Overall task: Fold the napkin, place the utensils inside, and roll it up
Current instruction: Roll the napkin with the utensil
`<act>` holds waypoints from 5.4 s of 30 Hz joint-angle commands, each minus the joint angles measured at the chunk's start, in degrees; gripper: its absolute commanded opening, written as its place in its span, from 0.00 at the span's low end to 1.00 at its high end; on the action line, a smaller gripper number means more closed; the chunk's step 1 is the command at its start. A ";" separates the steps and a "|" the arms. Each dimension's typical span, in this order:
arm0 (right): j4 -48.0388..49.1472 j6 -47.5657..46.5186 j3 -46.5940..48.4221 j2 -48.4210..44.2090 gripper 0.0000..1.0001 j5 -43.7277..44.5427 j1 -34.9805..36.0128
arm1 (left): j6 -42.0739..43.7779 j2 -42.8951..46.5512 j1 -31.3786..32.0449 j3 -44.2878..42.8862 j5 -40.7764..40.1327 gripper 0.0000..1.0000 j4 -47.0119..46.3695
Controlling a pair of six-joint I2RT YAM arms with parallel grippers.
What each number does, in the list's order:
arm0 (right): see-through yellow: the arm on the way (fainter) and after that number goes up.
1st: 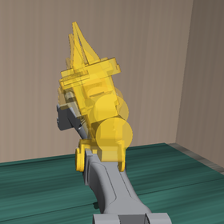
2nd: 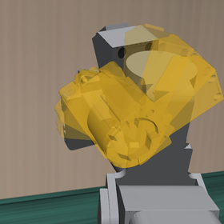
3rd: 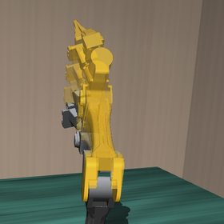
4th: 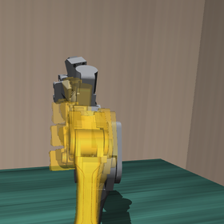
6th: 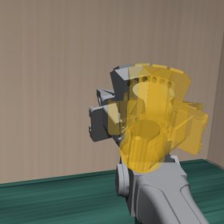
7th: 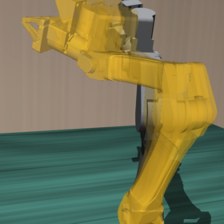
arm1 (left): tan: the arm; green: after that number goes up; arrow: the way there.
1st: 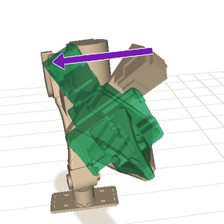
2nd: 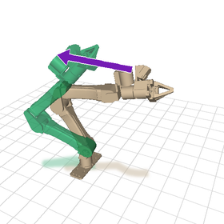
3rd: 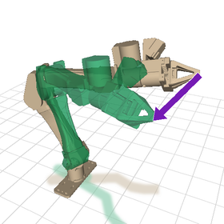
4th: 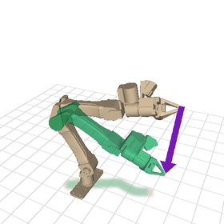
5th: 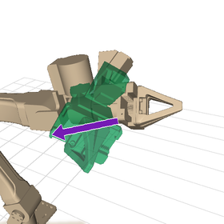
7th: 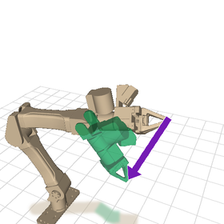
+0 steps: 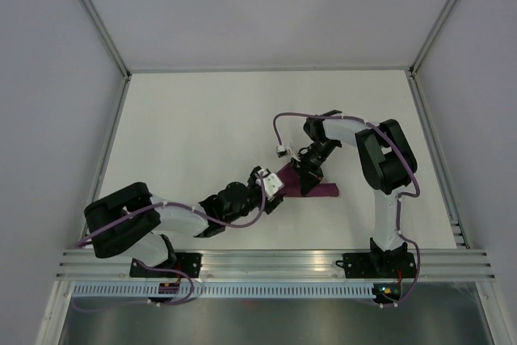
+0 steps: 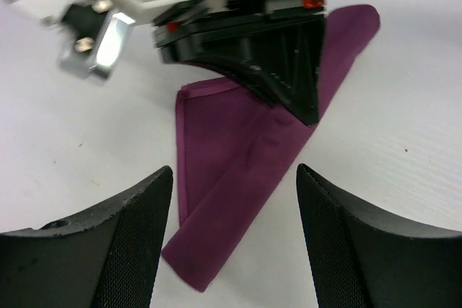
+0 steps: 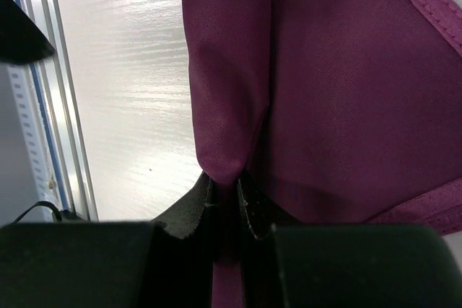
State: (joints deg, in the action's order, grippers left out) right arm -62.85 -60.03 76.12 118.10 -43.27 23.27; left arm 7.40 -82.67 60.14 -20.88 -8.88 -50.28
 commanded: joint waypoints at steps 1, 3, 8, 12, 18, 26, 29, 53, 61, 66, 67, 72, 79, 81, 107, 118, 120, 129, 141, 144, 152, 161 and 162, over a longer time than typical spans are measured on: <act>0.45 -2.55 0.43 5.11 0.04 6.26 -0.06 | 11.84 -4.76 4.36 -4.25 -3.42 0.74 -1.14; 0.18 -2.29 1.31 5.73 0.05 6.35 -0.15 | 15.34 -8.72 6.03 -6.53 -3.16 0.74 -0.61; 0.18 -2.37 1.49 6.79 0.04 6.35 -0.42 | 20.10 -15.49 8.94 -11.27 -1.76 0.74 0.36; 0.27 -2.28 1.49 7.23 0.04 6.61 -0.68 | 21.86 -20.58 9.12 -13.30 -2.80 0.75 -0.52; 0.27 -2.37 1.49 7.40 0.04 6.88 -1.38 | 22.40 -24.19 9.12 -15.24 -3.16 0.75 -0.87; 0.10 -2.28 1.58 7.40 0.04 6.88 -1.65 | 20.99 -26.40 9.03 -16.56 -1.93 0.60 1.67; -0.17 -2.11 1.84 7.40 0.04 6.88 -1.65 | 17.84 -26.57 8.68 -16.03 -1.14 0.47 2.12; 7.99 3.86 -2.63 -15.16 0.47 1.87 -5.94 | -10.09 -28.15 -2.64 -10.32 20.83 0.02 1.15; 27.66 8.09 -18.87 -32.92 0.51 4.59 -7.27 | -19.77 -30.26 -8.63 -9.79 31.89 0.02 1.85; 34.37 7.39 -27.15 -41.63 0.54 7.14 -5.70 | -22.42 -32.11 -10.22 -11.28 35.16 0.02 5.54; 36.11 7.38 -29.68 -42.34 0.54 7.93 -4.04 | -22.78 -32.81 -10.39 -12.07 36.21 0.02 6.24; 44.99 8.52 -39.45 -48.57 0.54 16.45 4.32 | -23.83 -34.66 -10.83 -15.06 38.24 0.02 12.57; 50.45 7.47 -46.14 -51.04 0.55 20.23 9.34 | -24.80 -37.65 -11.97 -20.07 41.23 0.02 20.57; 51.16 6.34 -46.76 -50.87 0.55 21.11 9.87 | -25.06 -38.26 -12.15 -20.69 41.84 0.02 21.36; 47.92 1.14 -47.12 -40.42 0.06 24.55 11.10 | -23.04 -35.02 -14.87 -24.03 48.88 0.26 27.08; 32.19 0.97 -35.26 -30.22 0.02 21.38 11.01 | -24.45 -25.44 -15.14 -19.38 36.85 0.44 21.38; 29.99 0.88 -33.41 -28.46 0.02 21.03 11.01 | -24.80 -22.72 -15.14 -17.54 33.17 0.50 18.83; 23.84 0.79 -27.61 -23.01 0.01 18.66 10.84 | -26.90 -12.19 -15.66 -8.05 10.79 0.60 8.83; 11.88 -2.28 -14.52 -9.32 0.01 14.00 7.24 | -26.83 1.19 -16.81 8.31 -2.10 0.72 -9.56; 6.00 -4.04 -8.81 -4.31 0.01 12.24 5.92 | -23.32 3.92 -16.63 11.29 -0.53 0.73 -15.70; -3.76 -5.28 4.28 6.25 0.01 10.22 3.02 | -2.17 4.99 -6.45 8.69 -3.67 0.75 -15.38; -4.56 -3.60 8.70 10.22 0.01 10.13 1.96 | 12.19 -7.05 4.02 -2.93 -1.50 0.78 -4.22; -4.48 -3.43 8.78 10.39 0.01 10.39 1.96 | 12.81 -8.19 4.63 -3.72 -1.23 0.78 -3.60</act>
State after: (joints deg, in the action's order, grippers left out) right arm -70.59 -61.14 86.21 123.83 -42.39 25.26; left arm 11.33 -87.85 63.09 -21.82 -11.38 -57.52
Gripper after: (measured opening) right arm 0.217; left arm 0.776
